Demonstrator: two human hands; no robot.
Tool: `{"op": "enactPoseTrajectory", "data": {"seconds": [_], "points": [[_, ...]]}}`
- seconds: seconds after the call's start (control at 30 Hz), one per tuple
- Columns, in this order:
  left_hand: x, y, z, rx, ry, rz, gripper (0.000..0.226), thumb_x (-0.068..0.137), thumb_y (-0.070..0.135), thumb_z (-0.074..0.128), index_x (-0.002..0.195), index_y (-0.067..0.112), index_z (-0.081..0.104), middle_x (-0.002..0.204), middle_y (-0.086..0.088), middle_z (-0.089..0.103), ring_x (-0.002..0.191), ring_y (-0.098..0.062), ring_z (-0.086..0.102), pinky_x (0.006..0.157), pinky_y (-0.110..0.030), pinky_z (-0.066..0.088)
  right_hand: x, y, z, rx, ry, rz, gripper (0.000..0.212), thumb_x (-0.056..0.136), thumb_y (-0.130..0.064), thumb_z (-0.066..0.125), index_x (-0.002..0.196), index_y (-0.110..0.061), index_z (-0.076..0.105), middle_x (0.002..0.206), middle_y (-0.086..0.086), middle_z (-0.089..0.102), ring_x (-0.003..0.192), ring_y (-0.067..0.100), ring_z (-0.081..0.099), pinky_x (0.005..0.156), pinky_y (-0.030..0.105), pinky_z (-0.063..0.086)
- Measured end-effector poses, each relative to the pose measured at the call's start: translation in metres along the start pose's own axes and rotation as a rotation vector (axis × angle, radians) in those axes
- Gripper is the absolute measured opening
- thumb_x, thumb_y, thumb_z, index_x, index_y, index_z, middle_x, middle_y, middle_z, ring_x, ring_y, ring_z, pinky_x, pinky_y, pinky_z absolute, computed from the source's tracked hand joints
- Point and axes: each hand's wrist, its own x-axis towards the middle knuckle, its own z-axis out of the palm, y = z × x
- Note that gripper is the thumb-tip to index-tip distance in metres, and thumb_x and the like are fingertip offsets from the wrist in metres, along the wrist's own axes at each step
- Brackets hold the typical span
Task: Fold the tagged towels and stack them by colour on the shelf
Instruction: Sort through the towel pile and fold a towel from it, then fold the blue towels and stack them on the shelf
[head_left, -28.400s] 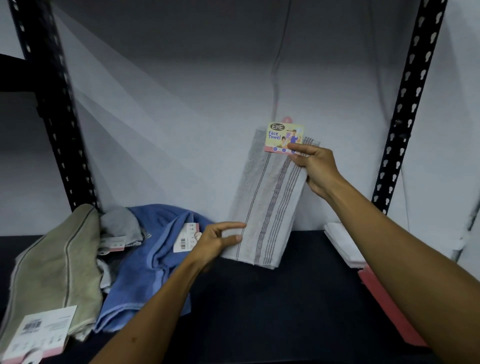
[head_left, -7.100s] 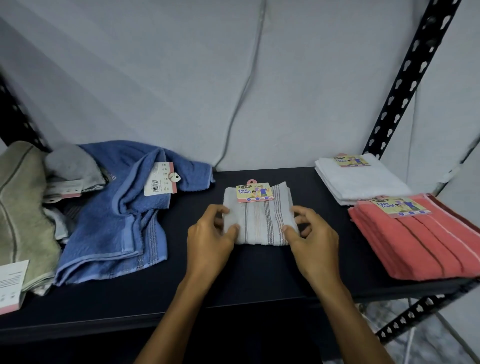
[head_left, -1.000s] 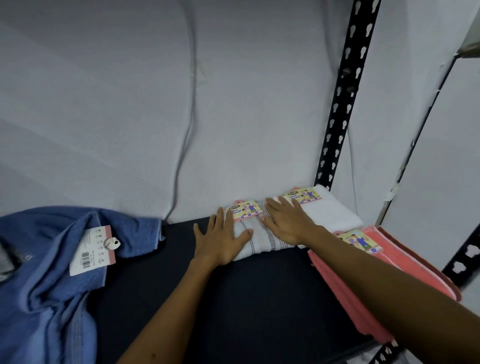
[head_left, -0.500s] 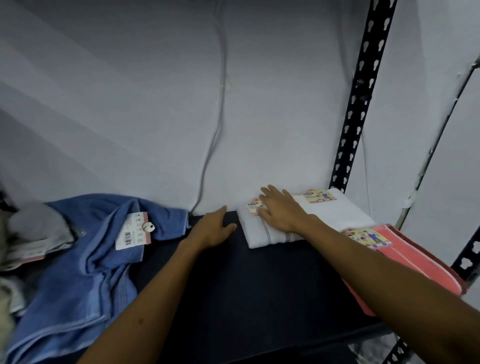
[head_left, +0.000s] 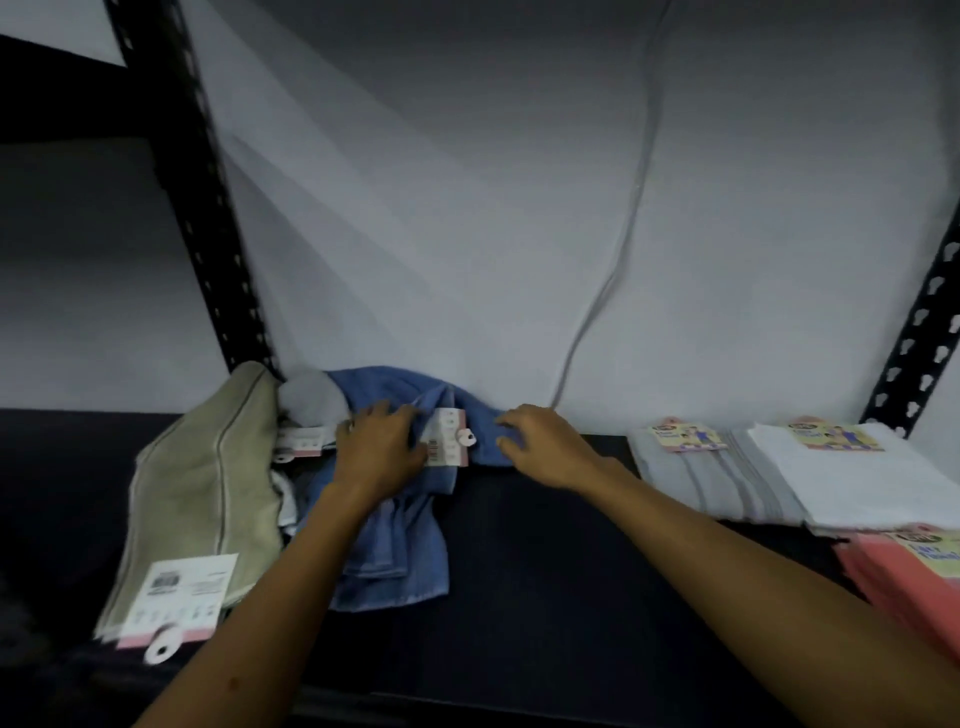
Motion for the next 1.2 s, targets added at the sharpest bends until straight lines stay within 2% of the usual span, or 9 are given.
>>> {"op": "enactPoseTrajectory", "data": {"seconds": [0.13, 0.33, 0.5, 0.67, 0.73, 0.87, 1.03, 1.1, 1.2], "points": [[-0.03, -0.036, 0.028, -0.1, 0.035, 0.052, 0.067, 0.082, 0.055, 0.036, 0.128, 0.012, 0.061, 0.112, -0.014, 0.07, 0.1, -0.036, 0.066, 0.086, -0.042, 0.046, 0.013, -0.033, 0.036, 0.198, 0.03, 0.149, 0.023, 0.092, -0.032, 0.06, 0.092, -0.009, 0.066, 0.073, -0.002, 0.064, 0.071, 0.016, 0.06, 0.067, 0.036, 0.051], [-0.035, -0.037, 0.04, -0.159, 0.13, 0.064, 0.058, 0.087, 0.045, 0.038, 0.123, 0.008, 0.064, 0.106, -0.01, 0.073, 0.095, -0.031, 0.068, 0.09, -0.044, 0.046, 0.011, -0.046, 0.079, 0.504, 0.121, 0.322, 0.038, 0.086, -0.029, 0.073, 0.115, -0.017, 0.052, 0.098, -0.005, 0.063, 0.091, 0.014, 0.063, 0.076, 0.031, 0.052], [-0.036, -0.036, 0.042, -0.236, 0.246, 0.074, 0.047, 0.091, 0.033, 0.039, 0.122, 0.006, 0.063, 0.105, -0.012, 0.072, 0.093, -0.03, 0.068, 0.09, -0.041, 0.046, 0.005, -0.042, 0.085, 0.648, 0.232, 0.312, 0.038, 0.088, -0.013, 0.07, 0.119, -0.024, 0.05, 0.081, -0.002, 0.068, 0.081, 0.015, 0.067, 0.08, 0.042, 0.057], [-0.037, -0.038, 0.042, -0.473, 0.311, 0.05, 0.036, 0.095, 0.02, 0.05, 0.127, 0.007, 0.059, 0.107, -0.011, 0.072, 0.092, -0.027, 0.067, 0.076, -0.029, 0.046, 0.0, -0.035, 0.075, 0.799, 0.322, 0.339, 0.043, 0.091, -0.005, 0.064, 0.129, -0.02, 0.052, 0.08, -0.001, 0.067, 0.075, 0.009, 0.062, 0.069, 0.021, 0.05], [-0.037, -0.035, 0.038, -0.589, 0.295, 0.036, 0.035, 0.095, 0.019, 0.053, 0.129, 0.011, 0.057, 0.102, -0.006, 0.071, 0.087, -0.022, 0.067, 0.07, -0.027, 0.047, -0.003, -0.031, 0.072, 0.802, 0.343, 0.348, 0.042, 0.091, -0.003, 0.061, 0.13, -0.019, 0.056, 0.082, 0.0, 0.068, 0.077, 0.011, 0.064, 0.07, 0.025, 0.053], [-0.031, -0.021, 0.03, -0.803, 0.156, 0.04, 0.049, 0.09, 0.004, 0.057, 0.135, 0.021, 0.051, 0.086, 0.003, 0.066, 0.071, -0.008, 0.062, 0.065, -0.025, 0.048, -0.012, -0.013, 0.057, 0.802, 0.384, 0.389, 0.044, 0.092, 0.0, 0.056, 0.129, -0.023, 0.06, 0.086, 0.008, 0.07, 0.087, 0.024, 0.068, 0.076, 0.043, 0.06], [-0.021, 0.011, 0.011, -1.161, -0.137, 0.032, 0.068, 0.085, -0.018, 0.047, 0.137, 0.026, 0.049, 0.059, -0.003, 0.05, 0.049, -0.007, 0.041, 0.047, -0.017, 0.035, -0.037, 0.021, 0.017, 0.809, 0.544, 0.423, 0.045, 0.091, 0.007, 0.049, 0.105, -0.032, 0.067, 0.098, -0.003, 0.073, 0.092, 0.011, 0.069, 0.077, 0.027, 0.056], [-0.017, 0.021, 0.009, -1.287, -0.281, 0.025, 0.071, 0.082, -0.019, 0.047, 0.133, 0.029, 0.053, 0.068, -0.013, 0.059, 0.061, -0.019, 0.05, 0.056, -0.023, 0.043, -0.047, 0.035, 0.0, 0.781, 0.613, 0.456, 0.039, 0.09, 0.007, 0.051, 0.1, -0.027, 0.067, 0.096, -0.001, 0.073, 0.091, 0.014, 0.069, 0.078, 0.025, 0.055], [-0.015, 0.039, 0.018, -1.369, -0.536, 0.071, 0.077, 0.069, -0.011, 0.052, 0.131, 0.033, 0.058, 0.107, -0.041, 0.058, 0.092, -0.035, 0.055, 0.081, -0.046, 0.043, -0.058, 0.052, -0.015, 0.748, 0.693, 0.495, 0.031, 0.09, 0.005, 0.054, 0.105, -0.018, 0.066, 0.098, 0.006, 0.07, 0.092, 0.018, 0.066, 0.084, 0.03, 0.053]]}}
